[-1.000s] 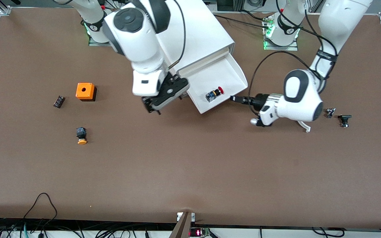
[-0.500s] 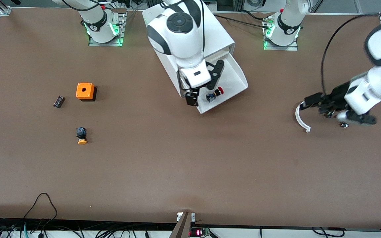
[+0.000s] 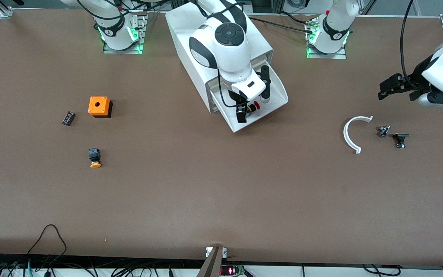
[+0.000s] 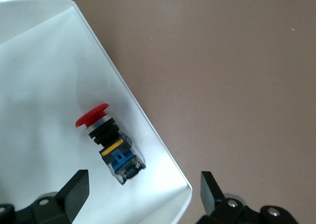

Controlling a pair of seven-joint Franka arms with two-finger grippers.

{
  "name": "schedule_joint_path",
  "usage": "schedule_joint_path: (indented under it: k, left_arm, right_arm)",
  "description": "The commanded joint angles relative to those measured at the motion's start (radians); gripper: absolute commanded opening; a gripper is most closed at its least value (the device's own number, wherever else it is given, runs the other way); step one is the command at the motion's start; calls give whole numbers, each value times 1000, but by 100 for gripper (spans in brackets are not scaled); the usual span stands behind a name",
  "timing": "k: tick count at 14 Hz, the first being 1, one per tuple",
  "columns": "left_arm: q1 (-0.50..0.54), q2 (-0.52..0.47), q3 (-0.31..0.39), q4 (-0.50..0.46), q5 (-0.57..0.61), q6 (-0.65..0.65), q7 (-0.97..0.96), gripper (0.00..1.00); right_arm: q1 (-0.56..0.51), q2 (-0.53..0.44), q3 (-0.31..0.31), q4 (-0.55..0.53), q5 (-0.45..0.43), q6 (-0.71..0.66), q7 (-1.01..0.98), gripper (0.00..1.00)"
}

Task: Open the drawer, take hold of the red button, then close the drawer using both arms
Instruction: 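Lower the right gripper into the drawer while the left gripper withdraws, then grasp the red push button in the drawer with the right gripper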

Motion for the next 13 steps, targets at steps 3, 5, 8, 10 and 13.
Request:
schedule_joint_path:
  k: [3, 5, 8, 10, 13]
  left_arm:
    - [-10, 6, 23, 7, 28, -26, -11, 100]
    - [-16, 5, 11, 10, 69, -26, -12, 100]
    - [-36, 6, 11, 10, 77, -26, -11, 100]
    - [-34, 6, 13, 12, 75, -28, -12, 100]
    - [-36, 5, 13, 12, 74, -28, -12, 100]
  right_arm:
    - [31, 53, -3, 52, -8, -49, -64, 100]
    - [31, 55, -3, 49, -6, -58, -74, 100]
    - [36, 72, -3, 48, -8, -70, -72, 100]
    - [38, 80, -3, 48, -8, -69, -72, 96]
    - [39, 86, -3, 49, -8, -63, -69, 65]
